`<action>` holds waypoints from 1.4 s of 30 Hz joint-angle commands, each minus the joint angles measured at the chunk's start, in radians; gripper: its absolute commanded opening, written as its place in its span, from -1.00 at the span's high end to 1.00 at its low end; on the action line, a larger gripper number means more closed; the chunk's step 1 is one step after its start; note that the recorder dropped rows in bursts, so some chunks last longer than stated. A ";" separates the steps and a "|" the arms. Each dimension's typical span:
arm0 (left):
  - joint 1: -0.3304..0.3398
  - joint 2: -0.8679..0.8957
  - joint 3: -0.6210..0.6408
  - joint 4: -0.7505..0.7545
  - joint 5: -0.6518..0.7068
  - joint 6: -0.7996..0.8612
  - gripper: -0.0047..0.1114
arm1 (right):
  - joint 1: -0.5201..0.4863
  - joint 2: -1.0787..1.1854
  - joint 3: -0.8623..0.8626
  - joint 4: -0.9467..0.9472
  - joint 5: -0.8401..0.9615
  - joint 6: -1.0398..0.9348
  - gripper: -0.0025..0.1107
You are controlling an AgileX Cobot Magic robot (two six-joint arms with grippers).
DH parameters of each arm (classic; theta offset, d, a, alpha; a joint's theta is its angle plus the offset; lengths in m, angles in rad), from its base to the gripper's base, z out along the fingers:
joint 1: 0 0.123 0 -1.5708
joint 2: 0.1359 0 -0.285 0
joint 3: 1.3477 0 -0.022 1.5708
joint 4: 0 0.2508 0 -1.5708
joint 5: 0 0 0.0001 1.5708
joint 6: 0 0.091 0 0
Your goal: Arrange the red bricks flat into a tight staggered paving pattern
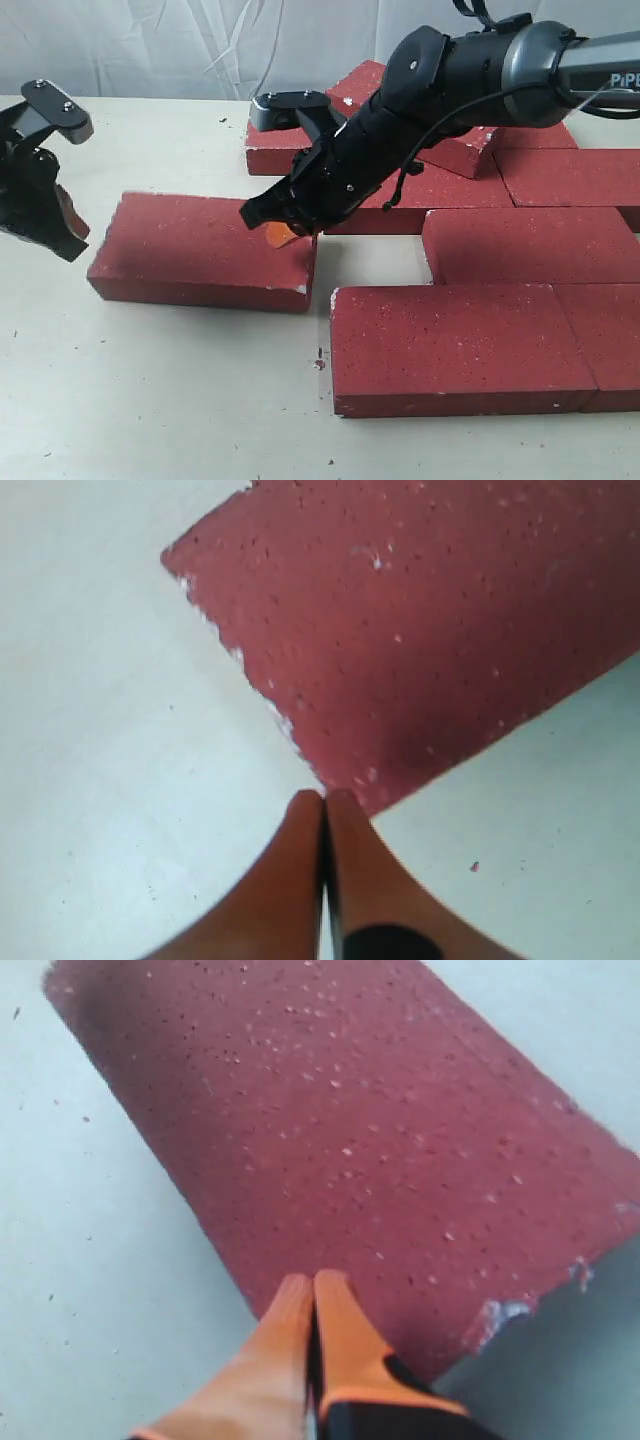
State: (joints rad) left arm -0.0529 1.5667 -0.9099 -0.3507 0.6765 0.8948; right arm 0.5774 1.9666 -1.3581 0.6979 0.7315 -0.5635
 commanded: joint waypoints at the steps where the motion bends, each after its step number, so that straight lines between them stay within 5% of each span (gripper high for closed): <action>1: 0.023 -0.005 0.055 0.005 -0.091 -0.042 0.92 | -0.008 0.006 -0.003 -0.116 -0.005 -0.007 0.97; 7: 0.023 -0.047 0.052 0.228 -0.270 -0.474 0.92 | -0.008 -0.036 -0.003 -0.249 -0.005 -0.004 0.97; 11: 0.023 -0.103 0.056 0.170 -0.396 -0.701 0.92 | -0.008 -0.080 -0.003 -0.287 0.002 -0.024 0.97; 15: 0.033 -0.109 0.092 0.228 -0.419 -0.527 0.92 | -0.008 -0.089 -0.003 -0.327 0.119 -0.098 0.97; 22: 0.144 0.027 0.115 0.223 -0.653 -0.521 0.92 | -0.008 -0.055 0.045 -0.351 0.089 -0.148 0.97; 32: 0.178 0.225 -0.062 0.141 -0.367 -0.489 0.92 | -0.008 0.061 0.008 -0.361 -0.053 -0.141 0.97; 35: 0.172 0.263 -0.081 0.052 -0.364 -0.400 0.92 | -0.008 0.086 -0.014 -0.354 -0.030 -0.132 0.97; 42: 0.170 0.344 -0.123 -0.468 -0.205 0.119 0.92 | -0.008 0.122 -0.017 -0.354 -0.073 -0.132 0.97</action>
State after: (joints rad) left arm 0.1230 1.9073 -1.0224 -0.6805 0.4098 0.8745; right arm 0.5738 2.0905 -1.3679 0.3414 0.6814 -0.6958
